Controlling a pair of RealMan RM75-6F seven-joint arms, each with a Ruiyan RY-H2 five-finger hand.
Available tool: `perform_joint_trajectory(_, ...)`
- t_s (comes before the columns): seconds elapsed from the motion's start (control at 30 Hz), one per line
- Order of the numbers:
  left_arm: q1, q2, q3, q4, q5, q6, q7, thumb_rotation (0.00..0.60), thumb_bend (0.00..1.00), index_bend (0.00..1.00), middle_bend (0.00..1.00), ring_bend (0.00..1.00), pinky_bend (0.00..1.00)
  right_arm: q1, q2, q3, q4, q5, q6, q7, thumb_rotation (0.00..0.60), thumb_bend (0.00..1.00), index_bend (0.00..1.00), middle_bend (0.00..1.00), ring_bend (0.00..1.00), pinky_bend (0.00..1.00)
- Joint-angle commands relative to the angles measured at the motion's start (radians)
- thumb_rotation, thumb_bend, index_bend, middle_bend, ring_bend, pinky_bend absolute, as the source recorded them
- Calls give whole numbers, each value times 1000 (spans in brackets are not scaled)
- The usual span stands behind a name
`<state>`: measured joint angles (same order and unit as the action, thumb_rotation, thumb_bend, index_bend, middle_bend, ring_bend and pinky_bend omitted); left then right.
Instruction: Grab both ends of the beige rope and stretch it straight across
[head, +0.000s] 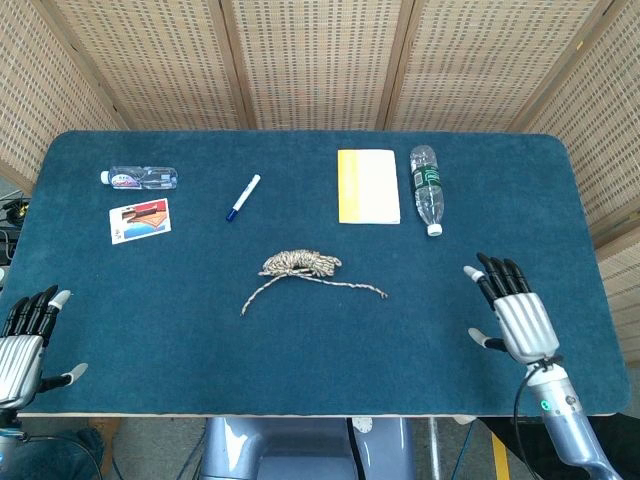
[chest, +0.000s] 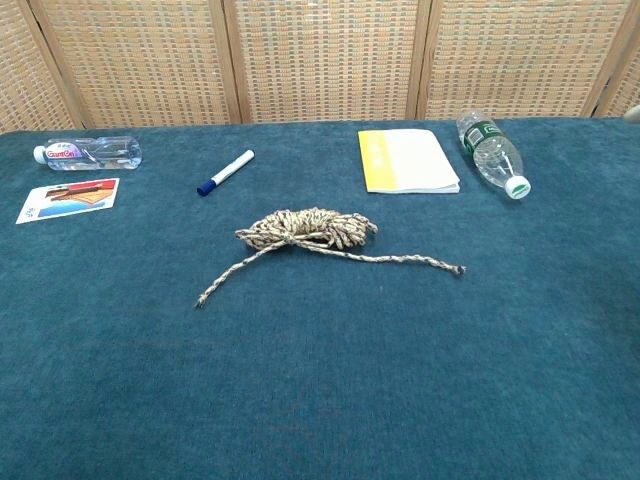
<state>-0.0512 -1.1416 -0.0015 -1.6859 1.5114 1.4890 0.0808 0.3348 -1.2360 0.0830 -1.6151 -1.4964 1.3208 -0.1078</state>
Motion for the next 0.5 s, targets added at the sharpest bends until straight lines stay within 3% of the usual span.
perform_joint_trajectory(0.03,-3,-1,-2,2,-4,-6,-2,600,0,0,0,0,0,118,-24,79,-40,94,-159,-23,600,0,286,0,0,0)
perform_joint_trajectory(0.13,-8,-4,-4,7,-4,-11,-5,600,0,0,0,0,0,194,-97,130,-18,235,-268,-101,600,4,337,0,0,0)
perform_joint_trajectory(0.3,-12,-6,-8,17,-15,-22,-17,600,0,0,0,0,0,264,-210,162,45,394,-334,-202,600,80,355,0,0,12)
perform_joint_trajectory(0.5,-20,-6,-14,25,-35,-43,-27,600,0,0,0,0,0,308,-354,185,145,512,-281,-311,600,209,386,0,0,56)
